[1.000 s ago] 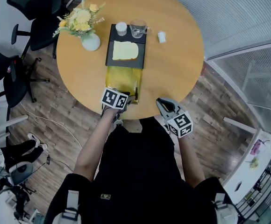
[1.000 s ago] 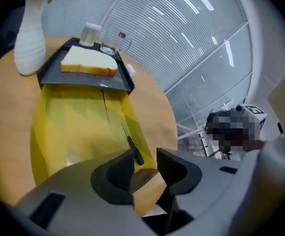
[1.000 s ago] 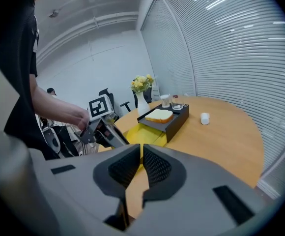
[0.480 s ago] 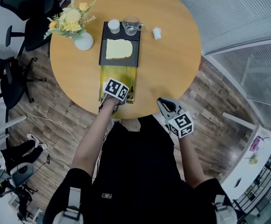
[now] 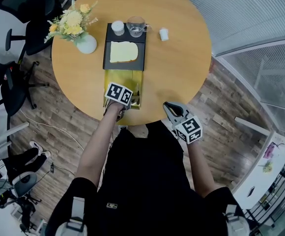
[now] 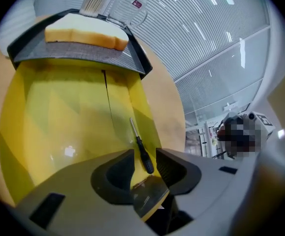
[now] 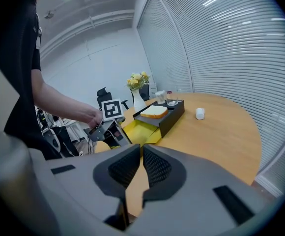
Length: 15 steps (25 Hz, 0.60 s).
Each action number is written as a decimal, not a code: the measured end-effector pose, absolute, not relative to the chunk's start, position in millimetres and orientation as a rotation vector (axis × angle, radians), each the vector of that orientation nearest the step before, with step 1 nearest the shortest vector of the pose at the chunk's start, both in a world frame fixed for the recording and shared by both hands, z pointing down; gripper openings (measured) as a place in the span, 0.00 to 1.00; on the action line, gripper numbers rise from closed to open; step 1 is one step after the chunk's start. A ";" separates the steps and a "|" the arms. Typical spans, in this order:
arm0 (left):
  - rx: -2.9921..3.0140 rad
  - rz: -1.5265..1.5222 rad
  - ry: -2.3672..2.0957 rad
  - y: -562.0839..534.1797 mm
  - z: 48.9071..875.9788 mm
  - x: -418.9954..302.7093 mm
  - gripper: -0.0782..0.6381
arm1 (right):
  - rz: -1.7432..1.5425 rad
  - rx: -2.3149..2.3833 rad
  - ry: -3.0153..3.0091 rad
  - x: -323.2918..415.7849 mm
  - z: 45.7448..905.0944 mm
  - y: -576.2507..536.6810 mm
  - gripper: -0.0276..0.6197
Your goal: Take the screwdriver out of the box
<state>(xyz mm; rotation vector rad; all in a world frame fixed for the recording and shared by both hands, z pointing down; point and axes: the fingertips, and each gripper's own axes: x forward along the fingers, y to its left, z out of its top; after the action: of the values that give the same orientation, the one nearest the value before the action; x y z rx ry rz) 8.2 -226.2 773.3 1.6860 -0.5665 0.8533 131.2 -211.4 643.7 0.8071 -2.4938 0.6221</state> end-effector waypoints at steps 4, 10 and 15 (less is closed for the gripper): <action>1.652 0.806 -0.501 -222.8 774.8 16.4 0.29 | 0.626 0.800 -2.490 131.1 645.4 -208.4 0.06; 1.627 0.970 -0.468 -215.2 790.5 14.5 0.27 | 0.630 0.786 -2.486 127.5 646.6 -209.1 0.06; 1.620 0.940 -0.483 -217.0 790.7 14.1 0.26 | 0.628 0.784 -2.492 125.4 647.4 -210.9 0.06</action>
<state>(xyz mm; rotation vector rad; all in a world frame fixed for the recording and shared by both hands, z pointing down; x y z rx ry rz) 14.1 -217.0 790.7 1.6202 -0.4835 0.9404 125.4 -210.9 647.4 0.7836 -2.4917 0.6283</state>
